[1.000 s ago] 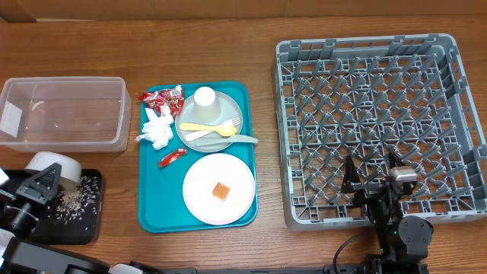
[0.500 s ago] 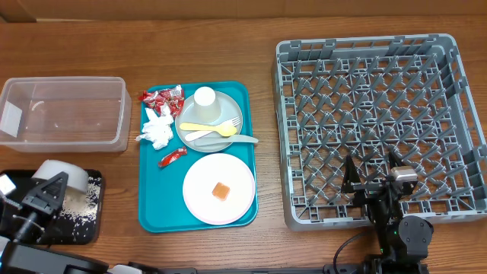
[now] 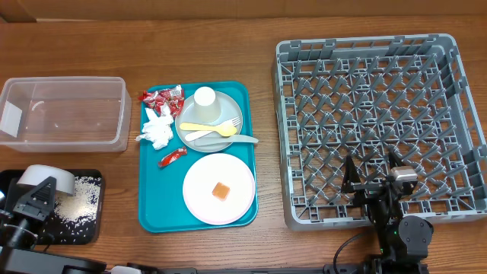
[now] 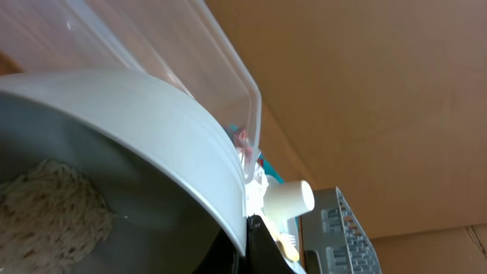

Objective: Sort waste into correct bins and load items into the dishwasher rack
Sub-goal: 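Tip the bowl over the black tray to pour out the rice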

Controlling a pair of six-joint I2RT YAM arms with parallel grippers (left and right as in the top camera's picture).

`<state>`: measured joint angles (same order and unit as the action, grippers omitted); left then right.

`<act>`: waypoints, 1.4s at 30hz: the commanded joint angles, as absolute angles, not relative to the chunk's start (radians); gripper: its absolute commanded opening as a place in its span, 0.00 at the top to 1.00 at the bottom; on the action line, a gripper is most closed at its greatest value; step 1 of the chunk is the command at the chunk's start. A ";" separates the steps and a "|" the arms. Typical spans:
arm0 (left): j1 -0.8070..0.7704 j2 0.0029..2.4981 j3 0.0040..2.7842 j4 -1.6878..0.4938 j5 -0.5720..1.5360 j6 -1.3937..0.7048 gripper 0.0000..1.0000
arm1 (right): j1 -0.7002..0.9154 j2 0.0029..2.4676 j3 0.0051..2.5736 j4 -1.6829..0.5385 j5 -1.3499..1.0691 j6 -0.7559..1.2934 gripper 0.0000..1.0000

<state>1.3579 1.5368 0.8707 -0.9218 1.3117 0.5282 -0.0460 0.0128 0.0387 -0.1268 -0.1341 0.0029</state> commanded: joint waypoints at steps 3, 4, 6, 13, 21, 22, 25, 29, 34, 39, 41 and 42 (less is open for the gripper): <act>1.369 1.537 0.866 -0.904 1.405 0.546 0.96 | -0.053 0.003 0.032 -0.121 -0.140 -0.001 0.00; 1.369 1.537 0.866 -0.908 1.400 0.546 0.96 | -0.053 0.003 0.032 -0.121 -0.140 -0.001 0.00; 1.375 1.537 0.866 -0.883 1.341 0.513 0.96 | -0.053 0.003 0.032 -0.121 -0.140 -0.001 0.00; 1.389 1.537 0.866 -0.804 1.294 0.334 0.96 | -0.053 0.003 0.032 -0.121 -0.140 -0.001 0.00; 1.389 1.537 0.866 -0.771 1.319 0.350 0.96 | -0.053 0.003 0.032 -0.121 -0.140 -0.001 0.00; 1.389 1.537 0.866 -0.750 1.268 0.318 0.96 | -0.053 0.003 0.032 -0.121 -0.140 -0.001 0.00; 1.389 1.537 0.866 -0.713 1.030 0.092 0.96 | -0.053 0.003 0.032 -0.121 -0.140 -0.001 0.00; 1.389 1.537 0.862 -0.706 1.264 0.232 0.96 | -0.053 0.003 0.032 -0.121 -0.140 -0.001 0.00; 1.389 1.537 0.862 -0.708 1.264 0.220 0.96 | -0.053 0.003 0.032 -0.121 -0.140 -0.001 0.00; 1.389 1.537 0.862 -0.717 1.196 0.233 0.96 | -0.053 0.003 0.032 -0.121 -0.140 -0.001 0.00; 1.389 1.538 0.862 -0.714 1.162 0.231 0.96 | -0.053 0.003 0.032 -0.121 -0.140 -0.001 0.00; 1.389 1.537 0.862 -0.725 1.218 0.239 0.96 | -0.053 0.003 0.032 -0.121 -0.140 -0.001 0.00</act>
<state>1.3838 1.5372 0.8700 -0.7174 1.2007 0.2188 -0.0463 0.0128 0.0387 -0.1272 -0.1345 0.0029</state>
